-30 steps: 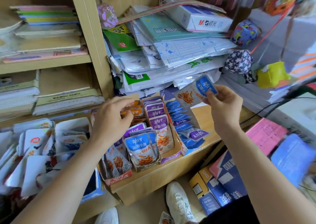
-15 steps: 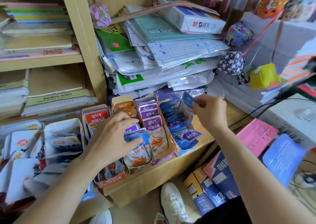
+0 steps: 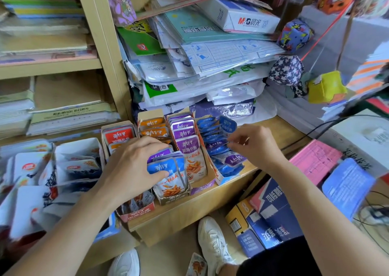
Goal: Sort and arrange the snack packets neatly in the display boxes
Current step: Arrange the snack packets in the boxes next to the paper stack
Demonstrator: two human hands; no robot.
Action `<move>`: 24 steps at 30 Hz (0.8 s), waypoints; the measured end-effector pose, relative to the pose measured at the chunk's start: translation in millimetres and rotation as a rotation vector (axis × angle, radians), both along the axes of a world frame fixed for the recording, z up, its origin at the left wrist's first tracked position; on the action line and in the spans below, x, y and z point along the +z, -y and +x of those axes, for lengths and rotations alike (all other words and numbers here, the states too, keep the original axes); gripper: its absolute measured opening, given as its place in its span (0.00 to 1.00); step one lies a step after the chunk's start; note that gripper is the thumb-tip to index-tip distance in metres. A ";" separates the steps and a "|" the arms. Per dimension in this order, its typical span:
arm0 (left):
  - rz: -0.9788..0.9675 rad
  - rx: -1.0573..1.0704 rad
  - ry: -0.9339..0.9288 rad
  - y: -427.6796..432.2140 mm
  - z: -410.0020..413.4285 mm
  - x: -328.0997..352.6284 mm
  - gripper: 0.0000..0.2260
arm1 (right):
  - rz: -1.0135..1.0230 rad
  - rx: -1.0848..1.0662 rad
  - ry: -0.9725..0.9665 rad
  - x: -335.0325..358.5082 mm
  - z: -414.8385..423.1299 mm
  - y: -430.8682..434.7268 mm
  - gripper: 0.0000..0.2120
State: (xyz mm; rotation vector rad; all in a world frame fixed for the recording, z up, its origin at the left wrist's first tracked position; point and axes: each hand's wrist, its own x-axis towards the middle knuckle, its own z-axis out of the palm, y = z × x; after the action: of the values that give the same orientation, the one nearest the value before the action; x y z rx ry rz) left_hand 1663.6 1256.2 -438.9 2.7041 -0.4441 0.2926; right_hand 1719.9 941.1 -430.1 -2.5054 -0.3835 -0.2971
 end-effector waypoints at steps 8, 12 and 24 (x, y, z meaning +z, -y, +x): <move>-0.004 -0.014 0.125 11.6 -0.1 -2.3 0.27 | -0.150 0.057 0.117 -24.5 15.4 -26.4 0.04; -0.109 -0.100 0.311 50.8 -3.3 -4.1 0.20 | 0.034 -0.088 0.223 -0.9 10.2 -9.2 0.02; -0.032 -0.210 0.299 157.2 18.7 -51.4 0.11 | 0.568 -0.368 0.136 24.8 -10.6 40.9 0.03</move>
State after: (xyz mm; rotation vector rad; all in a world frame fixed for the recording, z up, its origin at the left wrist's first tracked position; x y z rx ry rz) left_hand 1682.4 1099.0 -490.3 2.5611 -0.7950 0.6401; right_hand 1709.3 900.1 -405.3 -1.9829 0.1108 -0.6273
